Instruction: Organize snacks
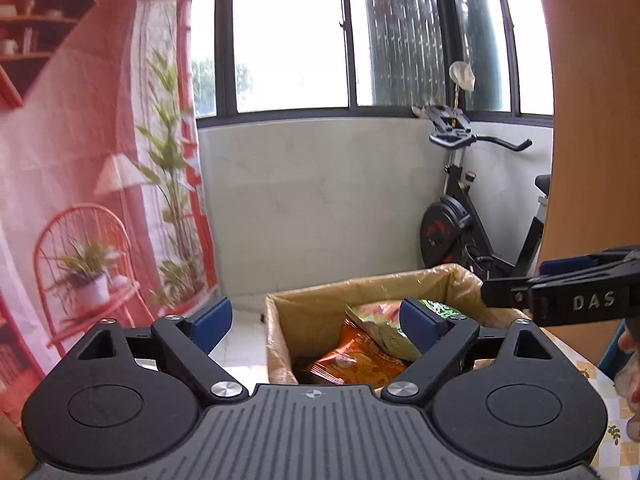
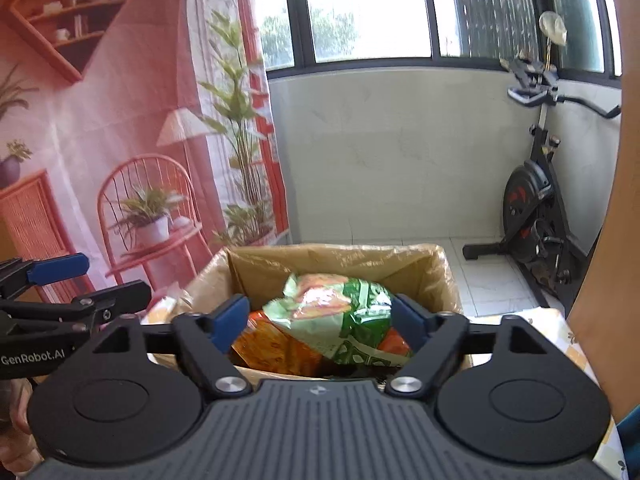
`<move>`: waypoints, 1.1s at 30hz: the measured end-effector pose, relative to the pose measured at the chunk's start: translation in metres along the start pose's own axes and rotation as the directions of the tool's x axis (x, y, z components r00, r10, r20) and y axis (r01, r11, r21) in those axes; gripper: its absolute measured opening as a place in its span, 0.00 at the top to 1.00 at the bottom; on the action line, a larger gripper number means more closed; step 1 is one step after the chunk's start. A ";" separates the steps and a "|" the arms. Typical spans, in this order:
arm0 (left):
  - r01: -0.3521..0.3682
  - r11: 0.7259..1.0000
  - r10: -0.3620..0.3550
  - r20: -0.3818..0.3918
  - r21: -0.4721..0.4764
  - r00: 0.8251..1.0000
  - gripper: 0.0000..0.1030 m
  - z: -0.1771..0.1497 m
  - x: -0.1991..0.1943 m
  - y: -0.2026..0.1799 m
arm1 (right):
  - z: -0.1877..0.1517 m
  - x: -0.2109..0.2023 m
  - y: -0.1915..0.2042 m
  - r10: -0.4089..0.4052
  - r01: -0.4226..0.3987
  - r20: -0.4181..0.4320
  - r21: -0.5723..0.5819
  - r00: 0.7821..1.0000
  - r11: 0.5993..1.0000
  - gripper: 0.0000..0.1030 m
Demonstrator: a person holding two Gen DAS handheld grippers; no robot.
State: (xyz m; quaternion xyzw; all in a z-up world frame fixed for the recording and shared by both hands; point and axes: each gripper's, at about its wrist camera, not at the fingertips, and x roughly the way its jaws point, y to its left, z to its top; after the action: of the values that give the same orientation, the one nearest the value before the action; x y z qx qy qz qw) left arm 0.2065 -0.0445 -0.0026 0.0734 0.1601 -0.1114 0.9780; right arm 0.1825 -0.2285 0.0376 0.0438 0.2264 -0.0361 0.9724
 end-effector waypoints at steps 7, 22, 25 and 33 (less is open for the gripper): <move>-0.046 0.999 0.047 0.071 -0.026 0.996 0.06 0.011 -0.048 0.001 | 0.004 -0.054 0.015 -0.020 0.021 0.091 -0.017 0.996 1.000 0.04; -0.113 0.993 0.119 0.170 -0.045 0.978 0.05 0.018 -0.136 -0.007 | -0.009 -0.152 0.050 -0.002 0.010 0.246 -0.032 0.969 0.999 0.00; -0.130 0.991 0.132 0.193 -0.025 0.972 0.05 0.012 -0.148 -0.014 | -0.015 -0.167 0.050 -0.005 0.006 0.269 -0.003 0.963 1.000 0.00; -0.085 0.996 0.089 0.219 -0.024 0.972 0.05 0.006 -0.162 -0.024 | -0.027 -0.183 0.046 0.001 -0.007 0.265 0.021 0.964 1.000 0.00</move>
State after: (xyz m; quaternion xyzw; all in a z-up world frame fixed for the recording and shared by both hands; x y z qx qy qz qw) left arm 0.0525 -0.0370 0.0542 0.0605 0.0484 -0.0747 0.9942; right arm 0.0111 -0.1709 0.0979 0.0495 0.0940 -0.0420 0.9935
